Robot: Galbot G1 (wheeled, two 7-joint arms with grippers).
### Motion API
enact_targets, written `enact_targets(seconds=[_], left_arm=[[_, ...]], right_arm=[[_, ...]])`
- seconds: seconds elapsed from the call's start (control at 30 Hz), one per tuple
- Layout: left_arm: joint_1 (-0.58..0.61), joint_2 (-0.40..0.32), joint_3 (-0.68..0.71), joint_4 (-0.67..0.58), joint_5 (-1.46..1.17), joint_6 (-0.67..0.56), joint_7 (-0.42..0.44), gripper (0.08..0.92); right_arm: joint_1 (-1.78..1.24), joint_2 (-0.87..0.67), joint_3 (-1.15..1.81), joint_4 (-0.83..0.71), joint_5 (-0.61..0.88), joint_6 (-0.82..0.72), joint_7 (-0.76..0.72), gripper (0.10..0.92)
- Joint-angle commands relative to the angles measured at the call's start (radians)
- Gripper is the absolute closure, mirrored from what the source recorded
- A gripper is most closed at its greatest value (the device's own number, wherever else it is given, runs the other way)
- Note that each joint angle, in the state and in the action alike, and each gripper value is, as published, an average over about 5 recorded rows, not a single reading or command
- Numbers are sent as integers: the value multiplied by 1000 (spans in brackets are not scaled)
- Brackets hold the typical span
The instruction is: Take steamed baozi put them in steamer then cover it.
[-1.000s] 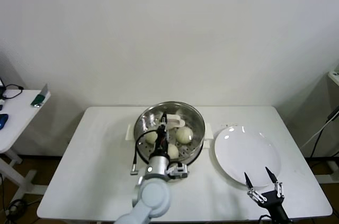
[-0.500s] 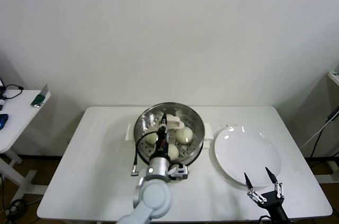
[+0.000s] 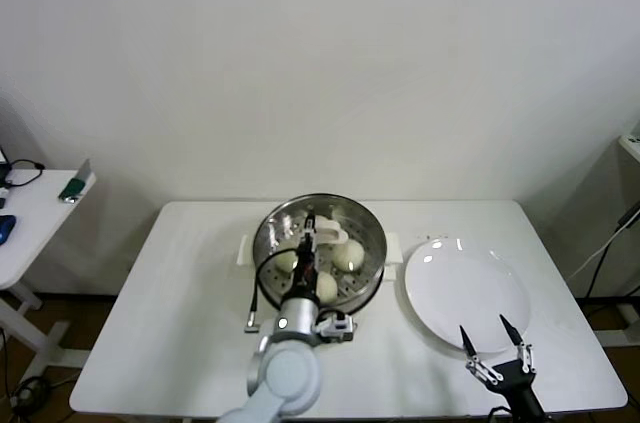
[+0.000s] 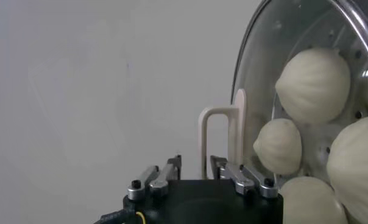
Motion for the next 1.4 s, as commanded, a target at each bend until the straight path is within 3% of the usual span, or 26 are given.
enact_targets(seconds=[0.03,0.3,0.47,0.63,0.77,0.93,1.1,1.23,1.4], left_arm=[[8,31,5,-65,-67,5,21,551],[74,100,0,-218,-263,-39,-41,318],[153,135,-59,-278,-480,-148,-157,198],[295,113,-208,-337,-742,-329,-364,178],[387,92,-372,-345,-918,-484,-471,177],[507,66,-643,-342,-1209,-613,-432,177],[626,106,-838,-289,-1578,-669,-345,177],[707,126,-855,-180,-1742,-757,-308,177],[725,92,-802,-46,-1744,-888,-272,177]], right_arm=[[1,-4,-3,1,2,-24,-2,203],[-13,-14,-16,18,35,-99,83,203],[-2,-5,-12,21,39,-55,135,203],[14,12,-11,12,40,-31,185,203],[26,21,-12,5,50,-8,207,203],[33,22,-7,4,72,21,217,203],[32,16,-11,2,88,18,213,203],[33,6,-21,-4,114,3,209,203],[34,1,-31,-9,130,-11,197,203]])
